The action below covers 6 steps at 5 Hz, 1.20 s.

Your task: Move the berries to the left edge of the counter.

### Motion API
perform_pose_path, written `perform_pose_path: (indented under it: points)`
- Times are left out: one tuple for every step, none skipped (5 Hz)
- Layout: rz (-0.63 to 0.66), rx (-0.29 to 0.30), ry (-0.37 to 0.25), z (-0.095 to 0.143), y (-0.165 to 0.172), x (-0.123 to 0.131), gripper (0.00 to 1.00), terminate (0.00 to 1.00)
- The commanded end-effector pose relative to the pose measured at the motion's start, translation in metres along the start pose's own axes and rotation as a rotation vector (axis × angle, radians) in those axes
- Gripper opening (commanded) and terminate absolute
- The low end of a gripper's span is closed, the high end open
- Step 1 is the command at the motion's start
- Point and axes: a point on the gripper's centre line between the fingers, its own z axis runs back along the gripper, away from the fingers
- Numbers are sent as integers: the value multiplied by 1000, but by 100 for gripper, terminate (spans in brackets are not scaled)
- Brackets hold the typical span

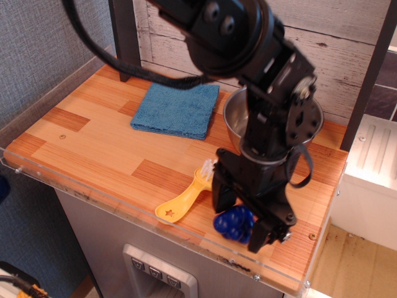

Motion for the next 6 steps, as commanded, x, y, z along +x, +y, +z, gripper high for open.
perform_pose_path:
  points:
    - [-4, -9, -14, -4, 1, -5, 0, 0]
    - [-26, -26, -76, 17, 3, -4, 0, 0]
    - [34, -26, -246, 65, 33, -12, 0, 0]
    - [271, 38, -312, 112, 80, -36, 0, 0]
    - [516, 54, -224, 111, 120, -62, 0, 0]
    - [713, 37, -138, 77, 154, -95, 0, 0]
